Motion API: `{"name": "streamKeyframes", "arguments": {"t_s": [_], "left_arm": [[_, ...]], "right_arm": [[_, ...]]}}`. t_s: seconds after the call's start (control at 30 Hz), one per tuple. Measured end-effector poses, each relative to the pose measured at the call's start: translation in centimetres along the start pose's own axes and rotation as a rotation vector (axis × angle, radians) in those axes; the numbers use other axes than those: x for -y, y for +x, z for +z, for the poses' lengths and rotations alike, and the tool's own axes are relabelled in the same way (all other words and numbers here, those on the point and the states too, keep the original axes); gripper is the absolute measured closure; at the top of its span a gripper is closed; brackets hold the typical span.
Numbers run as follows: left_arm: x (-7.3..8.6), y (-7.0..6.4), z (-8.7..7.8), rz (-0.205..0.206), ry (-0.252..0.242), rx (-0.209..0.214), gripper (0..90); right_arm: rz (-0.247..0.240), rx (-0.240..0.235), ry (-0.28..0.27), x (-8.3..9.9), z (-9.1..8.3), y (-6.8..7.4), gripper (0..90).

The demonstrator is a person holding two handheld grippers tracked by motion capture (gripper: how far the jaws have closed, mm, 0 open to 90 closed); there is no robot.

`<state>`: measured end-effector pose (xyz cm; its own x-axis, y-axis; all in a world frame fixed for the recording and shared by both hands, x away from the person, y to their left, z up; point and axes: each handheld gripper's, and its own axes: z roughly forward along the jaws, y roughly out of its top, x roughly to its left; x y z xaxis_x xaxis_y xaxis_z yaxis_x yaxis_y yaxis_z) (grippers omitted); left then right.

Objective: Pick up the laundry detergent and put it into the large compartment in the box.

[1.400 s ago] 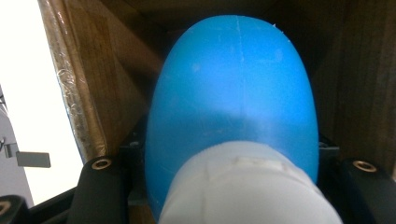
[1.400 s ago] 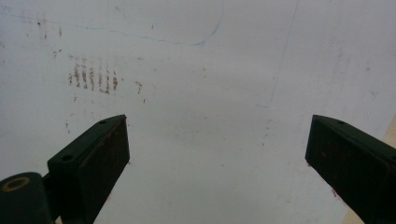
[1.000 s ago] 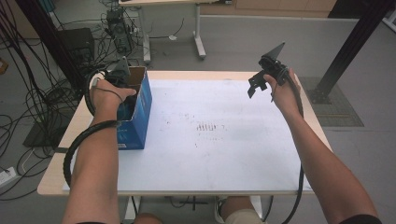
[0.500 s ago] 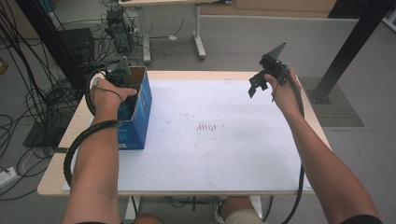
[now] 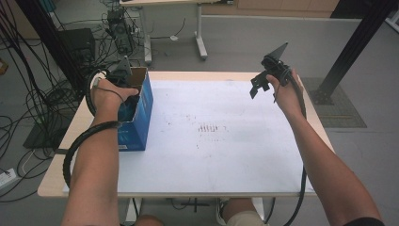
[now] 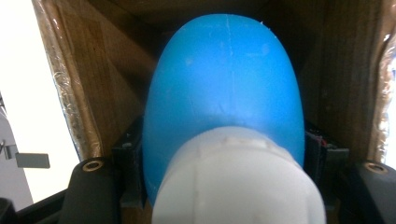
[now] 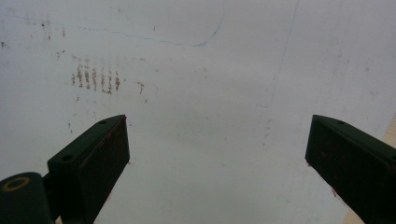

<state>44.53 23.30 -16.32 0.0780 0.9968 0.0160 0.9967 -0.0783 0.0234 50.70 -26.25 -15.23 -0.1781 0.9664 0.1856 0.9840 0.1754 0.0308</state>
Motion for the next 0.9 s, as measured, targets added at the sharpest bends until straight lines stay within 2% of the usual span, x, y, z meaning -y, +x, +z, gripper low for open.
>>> {"name": "streamKeyframes", "arguments": {"t_s": [0.47,0.9], "left_arm": [[0.2,0.0,-0.6,0.007,-0.007,0.002,31.6],[0.8,-0.2,-2.5,0.015,-0.02,-0.009,29.6]], "right_arm": [[-0.002,-0.003,-0.004,0.1,0.0,0.1,6.4],[-0.008,-0.011,-0.008,0.2,-0.1,0.0,6.4]]}}
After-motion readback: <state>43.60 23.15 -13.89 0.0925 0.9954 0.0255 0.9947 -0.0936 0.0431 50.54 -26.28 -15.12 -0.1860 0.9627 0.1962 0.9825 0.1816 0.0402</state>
